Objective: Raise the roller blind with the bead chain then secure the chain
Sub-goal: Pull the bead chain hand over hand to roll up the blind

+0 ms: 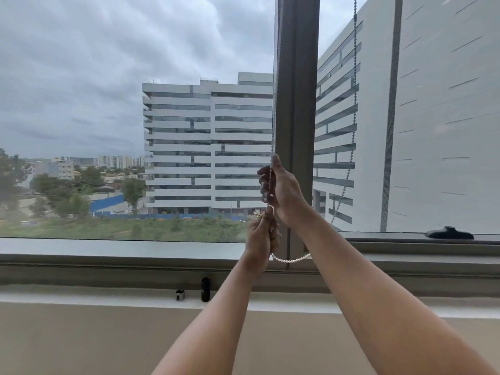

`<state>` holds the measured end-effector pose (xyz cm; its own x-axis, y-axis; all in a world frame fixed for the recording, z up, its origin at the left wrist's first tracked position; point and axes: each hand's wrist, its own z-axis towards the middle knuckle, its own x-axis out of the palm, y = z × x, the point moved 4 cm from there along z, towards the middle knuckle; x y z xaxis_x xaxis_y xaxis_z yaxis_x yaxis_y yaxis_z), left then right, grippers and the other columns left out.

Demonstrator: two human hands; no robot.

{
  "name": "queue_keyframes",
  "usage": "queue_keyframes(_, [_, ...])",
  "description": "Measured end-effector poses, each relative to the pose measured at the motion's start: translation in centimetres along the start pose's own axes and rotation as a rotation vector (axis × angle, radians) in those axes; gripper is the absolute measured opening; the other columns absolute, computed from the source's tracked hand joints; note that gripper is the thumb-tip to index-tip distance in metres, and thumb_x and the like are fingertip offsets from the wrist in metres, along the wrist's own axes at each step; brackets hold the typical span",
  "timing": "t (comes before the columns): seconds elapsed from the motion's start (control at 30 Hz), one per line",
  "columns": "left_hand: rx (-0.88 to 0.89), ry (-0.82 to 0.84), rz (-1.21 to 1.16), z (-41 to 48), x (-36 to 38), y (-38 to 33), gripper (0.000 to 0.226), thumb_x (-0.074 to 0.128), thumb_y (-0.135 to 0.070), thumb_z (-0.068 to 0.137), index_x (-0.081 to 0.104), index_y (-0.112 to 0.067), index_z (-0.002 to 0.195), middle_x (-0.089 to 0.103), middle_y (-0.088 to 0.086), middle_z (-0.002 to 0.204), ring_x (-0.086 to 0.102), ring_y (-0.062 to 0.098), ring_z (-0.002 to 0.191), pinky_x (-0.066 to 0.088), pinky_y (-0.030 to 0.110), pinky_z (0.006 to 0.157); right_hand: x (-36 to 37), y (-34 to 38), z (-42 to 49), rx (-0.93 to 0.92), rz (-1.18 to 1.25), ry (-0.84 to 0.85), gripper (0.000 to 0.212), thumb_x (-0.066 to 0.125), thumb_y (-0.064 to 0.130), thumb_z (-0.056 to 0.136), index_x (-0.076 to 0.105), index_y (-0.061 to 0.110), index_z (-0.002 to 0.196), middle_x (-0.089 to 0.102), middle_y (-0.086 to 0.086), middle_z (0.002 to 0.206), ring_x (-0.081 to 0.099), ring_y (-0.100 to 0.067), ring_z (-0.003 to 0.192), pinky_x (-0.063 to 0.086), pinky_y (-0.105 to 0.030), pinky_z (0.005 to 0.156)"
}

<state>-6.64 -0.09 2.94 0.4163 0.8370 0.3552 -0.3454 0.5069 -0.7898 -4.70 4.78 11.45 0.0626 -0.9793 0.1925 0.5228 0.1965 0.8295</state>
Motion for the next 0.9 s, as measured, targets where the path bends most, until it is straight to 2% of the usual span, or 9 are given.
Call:
queue_keyframes(0.07, [-0.006, 0.025, 0.005, -0.3, 0.4, 0.0, 0.048, 0.03, -0.026, 0.099, 0.031, -0.016, 0.052, 0.03, -0.011, 0.033, 0.02, 0.001, 0.026, 0.016, 0.009, 0.03, 0.4, 0.1, 0.1, -0.052, -0.039, -0.054, 0.048, 0.032, 0.043, 0.096, 0.04, 0.017, 0.057, 0.035, 0.005, 0.044, 0.027, -0.004, 0.033, 0.022, -0.016, 0.033])
queue_keyframes(0.17, [-0.023, 0.105, 0.025, -0.7, 0.6, 0.1, 0.044, 0.027, -0.022, 0.1, 0.034, -0.014, 0.058, 0.034, -0.01, 0.034, 0.026, 0.002, 0.029, 0.022, 0.014, 0.034, 0.3, 0.2, 0.1, -0.159, -0.099, -0.1, 0.052, 0.033, 0.04, 0.097, 0.032, 0.016, 0.051, 0.028, 0.0, 0.045, 0.022, -0.003, 0.027, 0.019, -0.015, 0.029])
queue_keyframes(0.27, [-0.047, 0.222, 0.082, -0.2, -0.5, -0.7, 0.04, 0.025, -0.027, 0.099, 0.047, -0.012, 0.069, 0.051, -0.009, 0.048, 0.044, 0.005, 0.046, 0.034, 0.02, 0.054, 0.2, 0.4, 0.2, -0.189, -0.161, -0.098, 0.054, 0.034, 0.04, 0.097, 0.032, 0.016, 0.048, 0.028, -0.002, 0.044, 0.022, -0.003, 0.027, 0.021, -0.015, 0.03])
queue_keyframes(0.37, [0.008, 0.192, 0.122, 1.6, -1.5, -4.3, 0.048, 0.021, -0.032, 0.099, 0.056, -0.009, 0.077, 0.064, -0.002, 0.063, 0.057, 0.011, 0.068, 0.044, 0.025, 0.07, 0.4, 0.4, 0.3, -0.199, -0.188, -0.089, 0.057, 0.034, 0.041, 0.096, 0.034, 0.019, 0.043, 0.032, 0.003, 0.039, 0.026, -0.003, 0.028, 0.025, -0.014, 0.032])
queue_keyframes(0.47, [0.134, 0.018, 0.106, 4.2, -0.6, -10.2, 0.042, 0.029, -0.03, 0.099, 0.057, -0.008, 0.078, 0.06, 0.005, 0.067, 0.059, 0.015, 0.068, 0.048, 0.027, 0.069, 1.0, 0.3, 0.3, -0.189, -0.186, -0.056, 0.062, 0.033, 0.039, 0.097, 0.042, 0.021, 0.039, 0.034, 0.008, 0.032, 0.029, -0.003, 0.028, 0.026, -0.015, 0.034])
queue_keyframes(0.57, [0.199, -0.053, 0.174, 6.1, 2.0, -15.2, 0.033, 0.034, -0.03, 0.098, 0.055, -0.012, 0.081, 0.053, 0.004, 0.073, 0.053, 0.015, 0.072, 0.044, 0.029, 0.072, 2.2, 0.5, 0.1, -0.21, -0.173, -0.013, 0.057, 0.031, 0.036, 0.099, 0.038, 0.017, 0.045, 0.034, 0.008, 0.031, 0.028, -0.005, 0.024, 0.023, -0.015, 0.03])
queue_keyframes(0.73, [0.194, -0.089, 0.43, 7.5, 5.9, -19.7, 0.044, 0.033, -0.039, 0.097, 0.058, -0.005, 0.109, 0.045, 0.0, 0.075, 0.042, 0.012, 0.067, 0.038, 0.025, 0.06, 3.9, 0.2, -0.3, -0.174, -0.157, 0.022, 0.054, 0.031, 0.037, 0.098, 0.033, 0.017, 0.049, 0.03, -0.005, 0.046, 0.024, -0.003, 0.026, 0.021, -0.015, 0.03])
queue_keyframes(0.83, [0.214, -0.074, 0.393, 8.0, 6.3, -20.4, 0.043, 0.035, -0.037, 0.097, 0.06, -0.009, 0.078, 0.039, -0.005, 0.052, 0.032, 0.006, 0.044, 0.025, 0.016, 0.038, 4.3, 0.1, -0.3, -0.165, -0.153, 0.023, 0.054, 0.031, 0.04, 0.098, 0.033, 0.018, 0.048, 0.03, -0.004, 0.045, 0.024, -0.004, 0.027, 0.021, -0.017, 0.03])
queue_keyframes(0.9, [0.267, -0.085, 0.332, 8.2, 6.1, -20.4, 0.047, 0.036, -0.036, 0.097, 0.046, -0.015, 0.057, 0.036, -0.009, 0.036, 0.026, 0.005, 0.031, 0.018, 0.014, 0.033, 4.4, 0.2, -0.3, -0.165, -0.135, 0.039, 0.053, 0.031, 0.039, 0.098, 0.033, 0.017, 0.049, 0.028, -0.004, 0.046, 0.023, -0.004, 0.027, 0.02, -0.017, 0.031])
